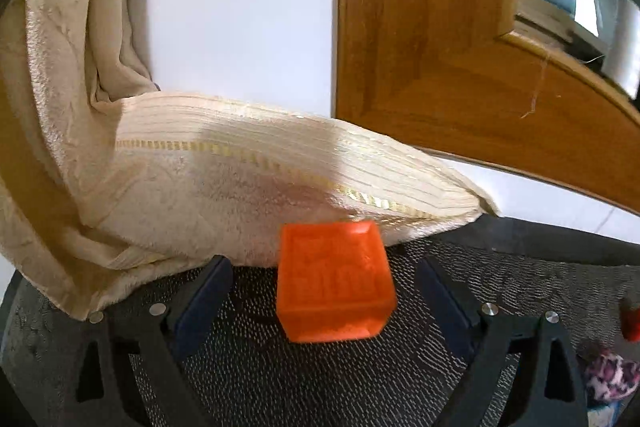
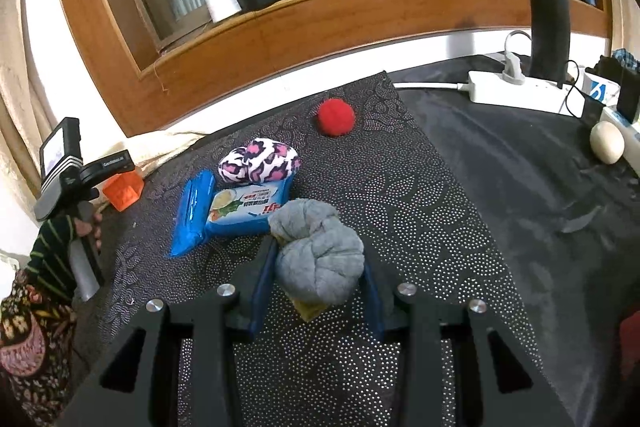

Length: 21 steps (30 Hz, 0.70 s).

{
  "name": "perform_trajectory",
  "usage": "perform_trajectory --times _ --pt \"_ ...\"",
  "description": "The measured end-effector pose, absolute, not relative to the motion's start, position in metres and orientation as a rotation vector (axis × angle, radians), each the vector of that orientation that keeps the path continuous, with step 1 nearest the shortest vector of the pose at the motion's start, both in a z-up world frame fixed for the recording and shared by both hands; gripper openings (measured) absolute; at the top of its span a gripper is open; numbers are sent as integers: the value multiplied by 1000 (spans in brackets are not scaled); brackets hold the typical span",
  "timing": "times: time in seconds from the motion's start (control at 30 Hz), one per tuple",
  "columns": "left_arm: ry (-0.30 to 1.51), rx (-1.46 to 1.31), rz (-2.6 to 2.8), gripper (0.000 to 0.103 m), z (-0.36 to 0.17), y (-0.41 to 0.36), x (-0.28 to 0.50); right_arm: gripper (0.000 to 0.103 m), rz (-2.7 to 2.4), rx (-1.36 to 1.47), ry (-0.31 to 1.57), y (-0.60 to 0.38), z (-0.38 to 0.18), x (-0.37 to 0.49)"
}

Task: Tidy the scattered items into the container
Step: 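Grasp the rolled grey sock with the right tool while the left tool grasps the orange cube, then carry the grey sock roll and orange cube in both tools to the tin box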

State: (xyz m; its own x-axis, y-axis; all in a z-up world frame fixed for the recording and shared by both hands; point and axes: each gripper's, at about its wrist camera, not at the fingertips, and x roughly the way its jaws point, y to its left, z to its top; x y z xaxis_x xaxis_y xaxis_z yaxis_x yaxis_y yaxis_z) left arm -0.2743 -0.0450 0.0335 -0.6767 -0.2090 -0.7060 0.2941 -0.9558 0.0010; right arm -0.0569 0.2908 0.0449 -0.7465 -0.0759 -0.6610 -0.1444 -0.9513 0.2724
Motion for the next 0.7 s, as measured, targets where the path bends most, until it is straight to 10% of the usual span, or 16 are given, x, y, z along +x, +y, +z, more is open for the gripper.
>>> perform_trajectory --times 0.17,0.27,0.7 --pt "162 1130 -2625 94 21 -46 -280 43 2850 -1112 476 291 42 -58" --pt "176 1215 -2609 54 9 -47 -285 43 2849 -1107 476 292 42 -58" --pt "175 1208 -2704 54 22 -27 -250 43 2855 -1074 479 293 47 -55"
